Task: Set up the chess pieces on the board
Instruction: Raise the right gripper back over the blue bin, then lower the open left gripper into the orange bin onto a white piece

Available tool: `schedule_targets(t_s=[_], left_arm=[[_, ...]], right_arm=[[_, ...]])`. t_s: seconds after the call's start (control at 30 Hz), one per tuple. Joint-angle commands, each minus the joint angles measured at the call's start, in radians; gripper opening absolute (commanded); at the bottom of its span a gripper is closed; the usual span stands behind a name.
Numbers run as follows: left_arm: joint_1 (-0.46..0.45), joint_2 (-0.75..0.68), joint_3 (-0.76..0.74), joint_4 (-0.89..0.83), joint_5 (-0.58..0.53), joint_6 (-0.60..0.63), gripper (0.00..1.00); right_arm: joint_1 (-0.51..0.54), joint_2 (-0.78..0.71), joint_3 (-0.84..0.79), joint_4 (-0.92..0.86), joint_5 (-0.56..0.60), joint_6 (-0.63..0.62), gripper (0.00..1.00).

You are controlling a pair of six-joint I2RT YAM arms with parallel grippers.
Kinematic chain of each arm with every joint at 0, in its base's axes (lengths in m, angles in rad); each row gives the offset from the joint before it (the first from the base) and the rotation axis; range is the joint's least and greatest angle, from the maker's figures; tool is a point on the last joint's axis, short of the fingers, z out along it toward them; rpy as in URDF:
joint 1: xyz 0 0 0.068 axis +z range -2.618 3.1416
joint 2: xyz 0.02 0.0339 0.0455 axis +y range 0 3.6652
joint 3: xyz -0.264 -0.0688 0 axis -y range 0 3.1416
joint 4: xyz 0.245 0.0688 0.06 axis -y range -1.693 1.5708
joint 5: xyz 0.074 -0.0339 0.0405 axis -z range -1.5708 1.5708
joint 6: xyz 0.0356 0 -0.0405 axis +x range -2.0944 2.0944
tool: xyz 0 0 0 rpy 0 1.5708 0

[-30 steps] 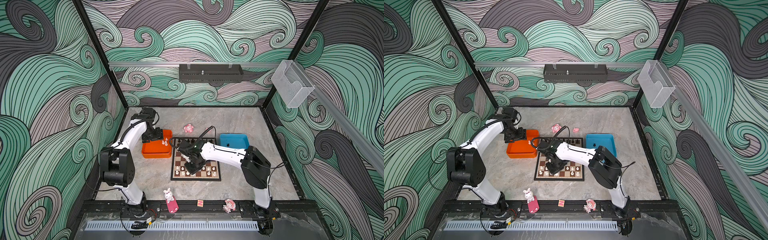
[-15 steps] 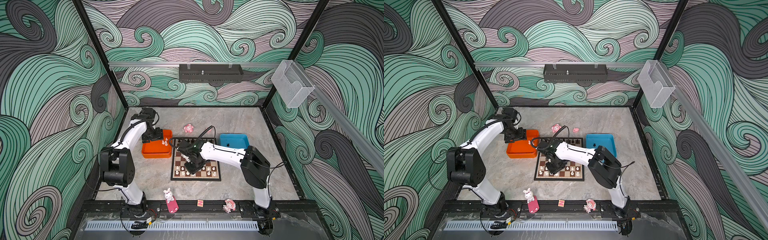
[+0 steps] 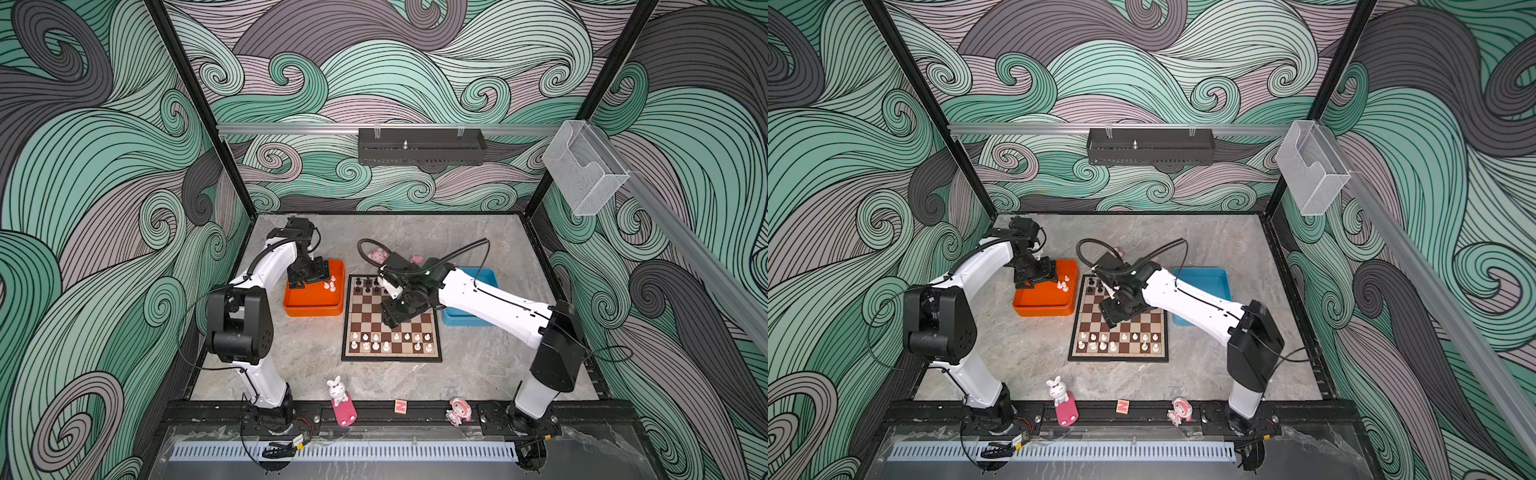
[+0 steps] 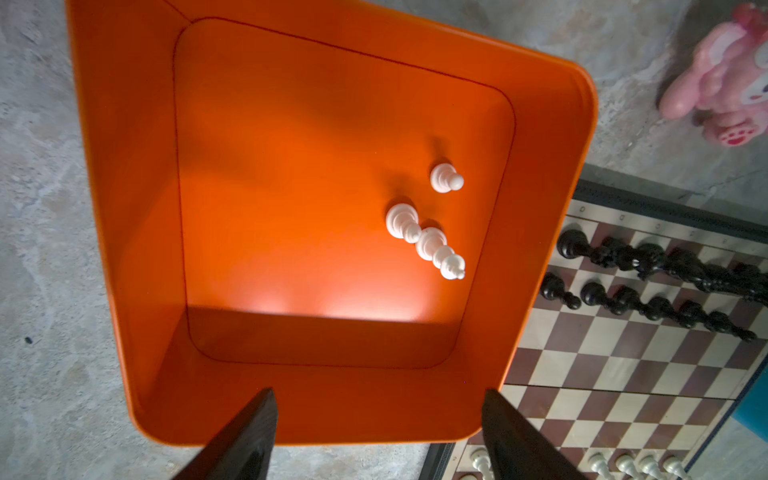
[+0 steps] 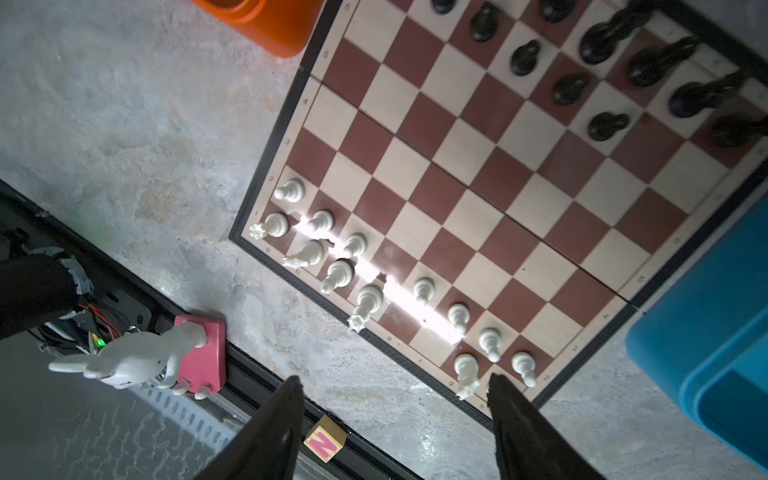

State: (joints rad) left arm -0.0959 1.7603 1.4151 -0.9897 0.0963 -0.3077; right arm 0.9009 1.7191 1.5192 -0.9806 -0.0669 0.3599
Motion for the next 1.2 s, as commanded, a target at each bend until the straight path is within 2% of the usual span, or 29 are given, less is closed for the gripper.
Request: schedule_targets(t_s=[0.0,0.17,0.43,0.97,1.17], left_arm=[[-0.019,0.038,0.062,0.001,0.009,-0.015,0.80],[-0.042,0.094,0.116,-0.010,-0.022,-0.012,0.78],[-0.074,0.192,0.193,-0.031,-0.060,-0.020,0.71],[-0.114,0.287,0.240,-0.082,-0.143,-0.125,0.42],[-0.122,0.304,0.240,-0.084,-0.150,-0.134,0.37]], right_arm=[[-0.072,-0.042,-0.065,0.001,-0.003,-0.008,0.72],[-0.182,-0.107,-0.155,0.042,-0.036,-0.021,0.72],[-0.285,-0.141,-0.235,0.073,-0.079,-0.050,0.73],[-0.372,-0.131,-0.287,0.102,-0.135,-0.099,0.73],[-0.393,-0.132,-0.302,0.111,-0.145,-0.108,0.73]])
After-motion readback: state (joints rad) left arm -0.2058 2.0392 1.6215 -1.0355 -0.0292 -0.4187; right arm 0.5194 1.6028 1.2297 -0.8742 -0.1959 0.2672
